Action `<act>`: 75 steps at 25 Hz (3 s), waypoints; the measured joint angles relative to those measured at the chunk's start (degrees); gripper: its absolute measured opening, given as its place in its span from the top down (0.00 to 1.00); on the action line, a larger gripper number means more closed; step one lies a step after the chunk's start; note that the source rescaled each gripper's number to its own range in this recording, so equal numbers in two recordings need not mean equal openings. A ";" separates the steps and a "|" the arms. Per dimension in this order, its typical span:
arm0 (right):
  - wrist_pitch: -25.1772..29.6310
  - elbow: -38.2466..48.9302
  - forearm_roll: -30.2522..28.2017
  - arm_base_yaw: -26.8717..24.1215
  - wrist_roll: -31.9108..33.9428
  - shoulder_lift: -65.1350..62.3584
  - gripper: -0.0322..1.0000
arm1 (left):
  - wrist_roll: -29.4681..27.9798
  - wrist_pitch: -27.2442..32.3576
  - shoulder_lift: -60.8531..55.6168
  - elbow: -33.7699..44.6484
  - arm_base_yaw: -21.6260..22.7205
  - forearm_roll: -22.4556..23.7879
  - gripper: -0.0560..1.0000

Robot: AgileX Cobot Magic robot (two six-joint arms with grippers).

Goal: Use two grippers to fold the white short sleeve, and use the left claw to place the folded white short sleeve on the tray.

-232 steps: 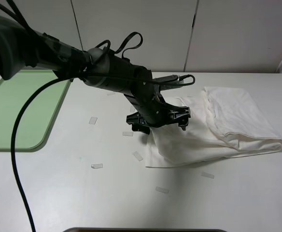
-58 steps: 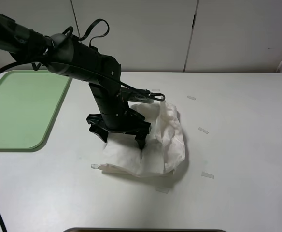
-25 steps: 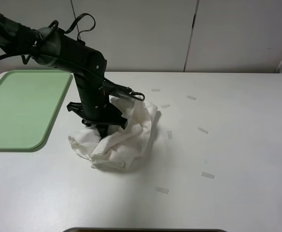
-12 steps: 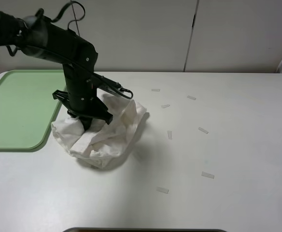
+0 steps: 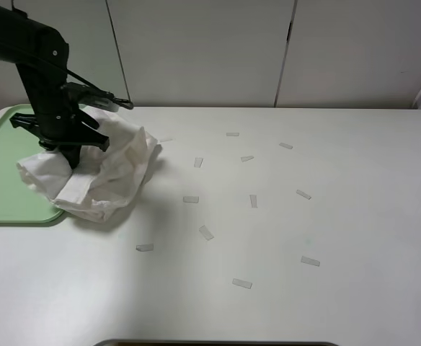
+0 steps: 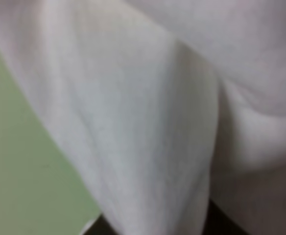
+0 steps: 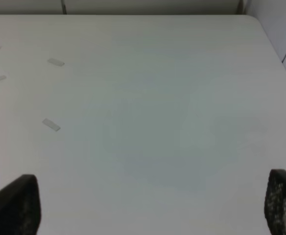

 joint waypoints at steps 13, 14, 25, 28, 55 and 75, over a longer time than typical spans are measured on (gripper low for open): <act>0.00 0.00 0.00 0.00 0.00 0.00 0.00 | 9.39 -3.87 -0.77 0.00 16.43 -0.15 0.84; 0.00 0.00 0.00 0.00 0.00 0.00 0.00 | 10.00 -4.69 -0.77 0.00 17.59 -0.10 0.84; 0.00 0.00 0.00 0.00 0.00 0.00 0.00 | 11.48 -10.42 0.15 0.06 23.07 -0.05 0.84; 0.00 0.00 0.00 0.00 0.00 0.00 0.00 | 11.48 -10.62 0.15 0.06 23.39 -1.07 0.82; 0.00 0.00 0.00 0.00 0.00 0.00 0.00 | 11.71 -9.60 1.14 -2.26 18.30 -8.79 0.00; 0.00 0.00 0.00 0.00 0.00 0.00 0.00 | 8.80 2.86 0.69 -6.09 17.82 -2.60 0.00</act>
